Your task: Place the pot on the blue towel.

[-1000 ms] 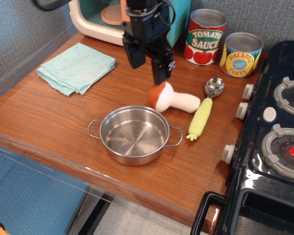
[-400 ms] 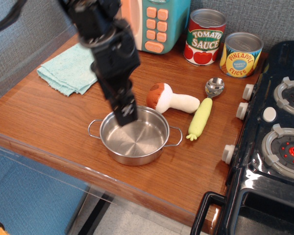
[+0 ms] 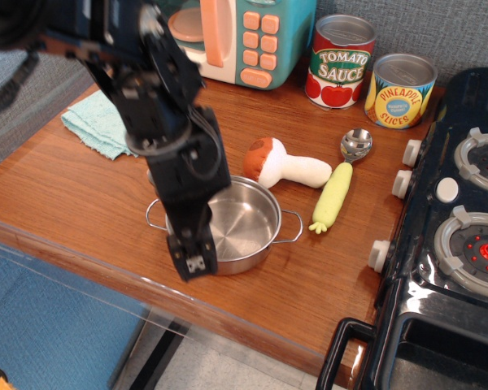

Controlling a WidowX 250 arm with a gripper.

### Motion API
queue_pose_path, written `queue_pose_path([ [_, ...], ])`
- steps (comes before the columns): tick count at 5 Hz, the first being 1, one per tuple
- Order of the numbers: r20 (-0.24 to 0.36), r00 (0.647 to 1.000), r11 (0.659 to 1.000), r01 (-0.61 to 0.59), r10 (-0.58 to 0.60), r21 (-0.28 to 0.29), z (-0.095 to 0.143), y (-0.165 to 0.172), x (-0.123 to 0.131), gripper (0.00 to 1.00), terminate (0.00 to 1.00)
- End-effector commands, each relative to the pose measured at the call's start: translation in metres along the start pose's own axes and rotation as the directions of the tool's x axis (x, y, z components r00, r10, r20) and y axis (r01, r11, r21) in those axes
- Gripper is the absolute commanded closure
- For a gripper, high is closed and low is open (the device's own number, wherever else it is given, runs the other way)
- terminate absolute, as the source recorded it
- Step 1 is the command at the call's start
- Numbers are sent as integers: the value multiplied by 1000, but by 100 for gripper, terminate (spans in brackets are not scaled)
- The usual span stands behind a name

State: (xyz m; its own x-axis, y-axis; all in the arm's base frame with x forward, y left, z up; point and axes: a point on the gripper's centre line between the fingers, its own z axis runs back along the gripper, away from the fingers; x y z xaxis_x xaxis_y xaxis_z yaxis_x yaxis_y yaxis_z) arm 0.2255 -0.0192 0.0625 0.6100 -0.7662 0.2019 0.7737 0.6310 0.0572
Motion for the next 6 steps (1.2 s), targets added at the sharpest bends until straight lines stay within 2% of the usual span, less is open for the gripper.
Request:
queue_pose_path([
  [1, -23, 1000, 999, 11, -10, 36, -16, 2, 2, 0, 0],
  [3, -81, 996, 998, -27, 31, 53, -39, 13, 10, 0, 0],
  [4, -77, 996, 998, -44, 48, 52, -42, 15, 11, 100, 0],
  [6, -78, 995, 997, -58, 61, 51, -44, 17, 11, 100, 0],
])
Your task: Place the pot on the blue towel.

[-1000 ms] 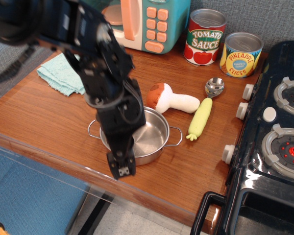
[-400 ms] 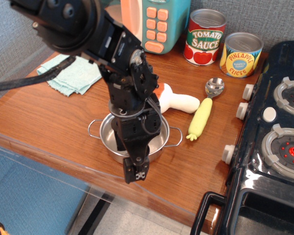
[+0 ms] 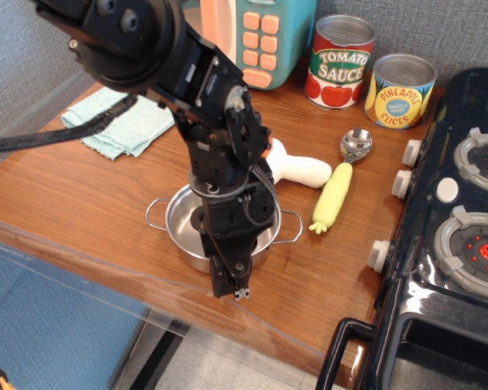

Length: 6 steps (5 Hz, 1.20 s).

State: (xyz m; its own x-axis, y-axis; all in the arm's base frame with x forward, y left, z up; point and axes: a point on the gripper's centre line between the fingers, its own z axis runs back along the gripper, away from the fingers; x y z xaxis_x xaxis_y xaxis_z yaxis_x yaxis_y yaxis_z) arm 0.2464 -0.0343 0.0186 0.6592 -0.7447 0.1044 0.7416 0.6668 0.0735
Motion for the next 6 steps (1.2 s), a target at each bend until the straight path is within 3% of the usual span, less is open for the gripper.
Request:
queue_pose_path([
  [1, 22, 1000, 1000, -19, 18, 25, 3, 14, -3, 100, 0],
  [3, 73, 997, 999, -30, 28, 20, 22, 14, -5, 100, 0],
  [4, 205, 975, 997, -82, 83, -12, 62, 27, -6, 100, 0],
  [5, 316, 906, 959, -273, 283, -75, 105, 65, 3, 100, 0],
  [6, 366, 802, 868, -496, 472, -31, 118, 111, 13, 100, 0],
])
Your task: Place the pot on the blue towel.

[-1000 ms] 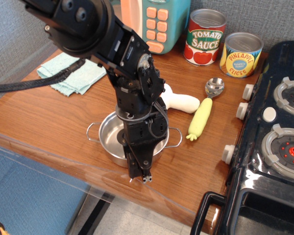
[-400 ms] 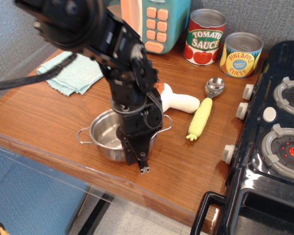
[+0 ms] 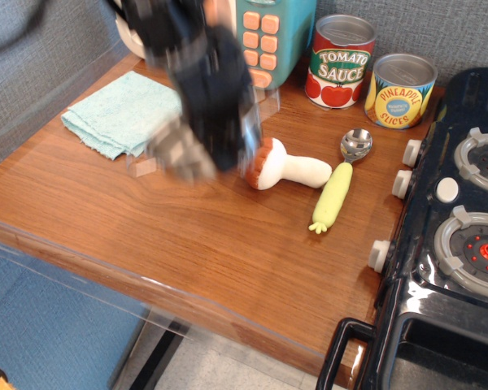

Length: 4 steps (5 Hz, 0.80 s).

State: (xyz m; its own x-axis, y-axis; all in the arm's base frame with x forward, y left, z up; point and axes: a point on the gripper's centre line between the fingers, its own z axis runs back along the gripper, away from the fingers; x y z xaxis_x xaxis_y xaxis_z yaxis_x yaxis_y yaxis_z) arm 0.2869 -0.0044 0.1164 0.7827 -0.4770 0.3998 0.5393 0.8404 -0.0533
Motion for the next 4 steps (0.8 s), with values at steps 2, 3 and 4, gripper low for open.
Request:
queue_pose_path([
  [2, 119, 855, 809, -517, 505, 281, -20, 116, 55, 100, 0],
  [3, 113, 843, 773, -528, 525, 351, -30, 128, 53, 100, 0],
  [4, 111, 807, 719, -571, 579, 397, -27, 141, 41, 100, 0],
])
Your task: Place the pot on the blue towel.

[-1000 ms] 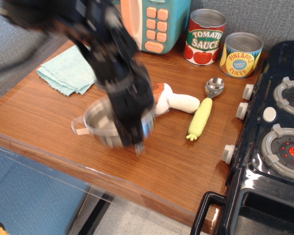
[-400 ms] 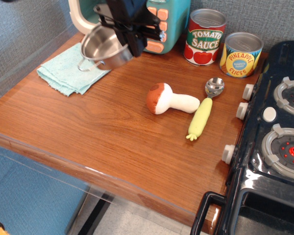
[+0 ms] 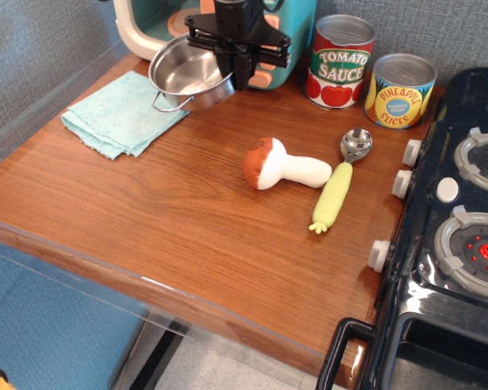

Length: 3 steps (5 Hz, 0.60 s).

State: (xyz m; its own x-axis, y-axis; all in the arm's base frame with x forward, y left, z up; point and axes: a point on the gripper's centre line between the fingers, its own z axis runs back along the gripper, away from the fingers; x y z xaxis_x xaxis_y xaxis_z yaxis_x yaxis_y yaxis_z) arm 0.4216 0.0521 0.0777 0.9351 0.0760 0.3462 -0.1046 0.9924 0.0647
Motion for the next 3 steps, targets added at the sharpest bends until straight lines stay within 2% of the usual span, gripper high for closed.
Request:
queue_pose_path([
  [1, 31, 989, 983, -148, 145, 106, 23, 61, -6, 100, 0],
  [2, -10, 980, 973, -198, 201, 119, 8, 73, -4, 100, 0],
  [3, -44, 976, 968, -203, 212, 147, 3, 75, -2, 100, 0],
])
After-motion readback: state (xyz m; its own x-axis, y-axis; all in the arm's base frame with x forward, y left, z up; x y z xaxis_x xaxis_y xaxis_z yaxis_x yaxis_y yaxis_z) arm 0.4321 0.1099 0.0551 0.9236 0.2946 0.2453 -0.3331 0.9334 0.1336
